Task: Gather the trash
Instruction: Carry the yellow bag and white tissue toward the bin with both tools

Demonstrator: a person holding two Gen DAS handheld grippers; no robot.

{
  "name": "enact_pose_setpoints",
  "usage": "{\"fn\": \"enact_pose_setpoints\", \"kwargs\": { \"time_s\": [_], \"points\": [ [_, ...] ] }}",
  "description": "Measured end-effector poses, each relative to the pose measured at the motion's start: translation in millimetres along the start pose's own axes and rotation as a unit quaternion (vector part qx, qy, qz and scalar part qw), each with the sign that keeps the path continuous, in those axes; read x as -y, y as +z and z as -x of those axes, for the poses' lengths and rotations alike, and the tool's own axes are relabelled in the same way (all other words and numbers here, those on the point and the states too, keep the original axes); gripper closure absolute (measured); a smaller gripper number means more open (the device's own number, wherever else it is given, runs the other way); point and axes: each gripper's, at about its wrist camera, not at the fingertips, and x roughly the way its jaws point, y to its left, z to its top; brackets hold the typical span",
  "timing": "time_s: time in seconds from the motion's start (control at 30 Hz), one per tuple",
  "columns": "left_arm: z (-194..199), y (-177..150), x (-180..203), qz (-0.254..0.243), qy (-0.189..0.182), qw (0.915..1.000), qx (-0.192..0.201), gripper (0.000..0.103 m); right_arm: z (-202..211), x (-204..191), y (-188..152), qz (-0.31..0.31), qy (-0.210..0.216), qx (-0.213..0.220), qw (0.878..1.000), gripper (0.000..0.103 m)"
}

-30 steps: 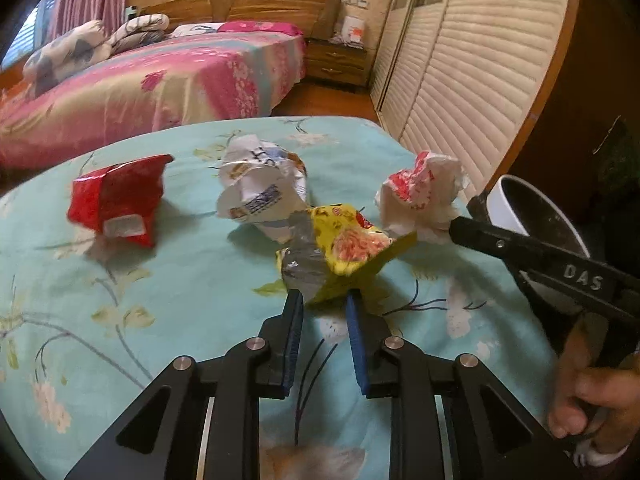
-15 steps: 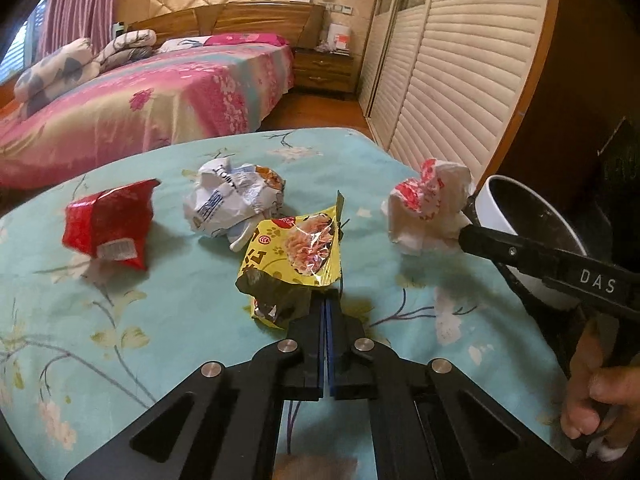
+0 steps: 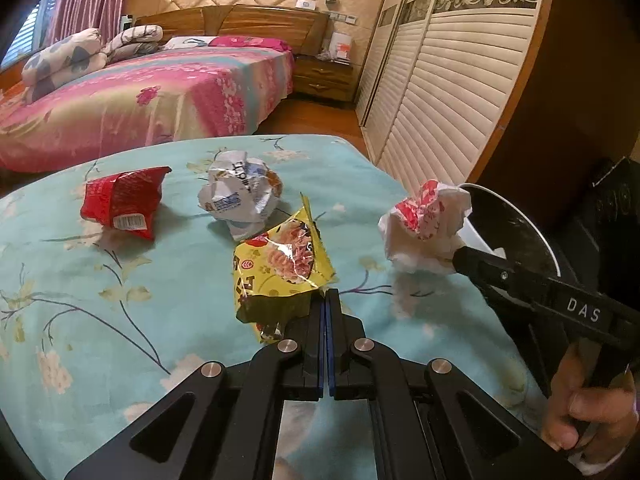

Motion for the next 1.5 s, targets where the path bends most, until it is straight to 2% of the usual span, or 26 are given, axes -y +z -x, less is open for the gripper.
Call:
{"fn": "enact_pose_setpoints", "kwargs": {
  "time_s": [0.77,1.23,1.5],
  "points": [
    [4,3,73,-0.046,-0.021,0.9987,-0.009,0.103,66,39,-18,-0.032,-0.035,0.039,0.998,0.089],
    [-10,11,123,-0.086,-0.038,0.9954,-0.014,0.103,100,78,-23,-0.064,-0.062,0.065,0.994,0.089],
    [-24,19,134,-0.095,-0.048,0.9941,-0.017,0.103,108,98,-23,-0.079,-0.076,0.072,0.991,0.089]
  ]
}}
